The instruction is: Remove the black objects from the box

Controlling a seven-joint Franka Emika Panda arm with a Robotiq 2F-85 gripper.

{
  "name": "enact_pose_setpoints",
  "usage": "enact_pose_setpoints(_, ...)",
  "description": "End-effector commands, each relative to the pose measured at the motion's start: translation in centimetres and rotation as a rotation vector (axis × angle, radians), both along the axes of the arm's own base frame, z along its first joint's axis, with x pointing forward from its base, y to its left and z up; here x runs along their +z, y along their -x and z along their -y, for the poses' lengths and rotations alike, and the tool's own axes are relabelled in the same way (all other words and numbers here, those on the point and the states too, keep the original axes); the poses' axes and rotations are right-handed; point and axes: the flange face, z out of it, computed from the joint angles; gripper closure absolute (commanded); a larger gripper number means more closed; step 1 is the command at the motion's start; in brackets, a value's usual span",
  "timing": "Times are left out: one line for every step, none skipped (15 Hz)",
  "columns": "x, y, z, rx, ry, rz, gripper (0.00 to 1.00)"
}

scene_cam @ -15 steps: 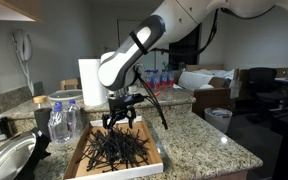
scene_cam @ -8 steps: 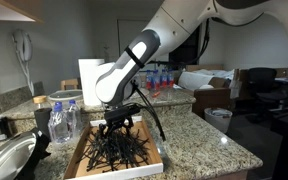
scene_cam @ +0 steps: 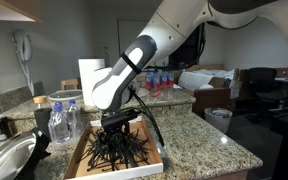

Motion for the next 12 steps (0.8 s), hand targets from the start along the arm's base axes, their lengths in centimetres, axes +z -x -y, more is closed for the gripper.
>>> enact_pose_setpoints(-0.2, 0.3, 0.2, 0.000, 0.011, 0.015, 0.58)
enact_pose_setpoints(-0.3, 0.4, 0.3, 0.000, 0.009, 0.008, 0.64)
enact_pose_setpoints(-0.3, 0.5, 0.4, 0.000, 0.008, 0.007, 0.71)
enact_pose_setpoints(-0.1, 0.5, 0.4, 0.001, 0.005, 0.009, 0.76)
enact_pose_setpoints(0.1, 0.6, 0.5, 0.000, 0.004, 0.009, 0.84)
enact_pose_setpoints(0.4, 0.6, 0.5, -0.002, 0.001, 0.012, 0.89)
enact_pose_setpoints(0.6, 0.6, 0.5, -0.003, 0.000, 0.014, 0.91)
enact_pose_setpoints(0.8, 0.6, 0.5, -0.002, -0.001, 0.014, 0.93)
enact_pose_setpoints(1.1, 0.6, 0.5, 0.001, 0.002, 0.014, 0.94)
enact_pose_setpoints(1.5, 0.6, 0.5, 0.003, 0.007, 0.018, 0.95)
enact_pose_setpoints(1.7, 0.7, 0.5, 0.004, 0.008, 0.020, 0.93)
enact_pose_setpoints(2.0, 0.7, 0.5, 0.006, 0.012, 0.021, 0.93)
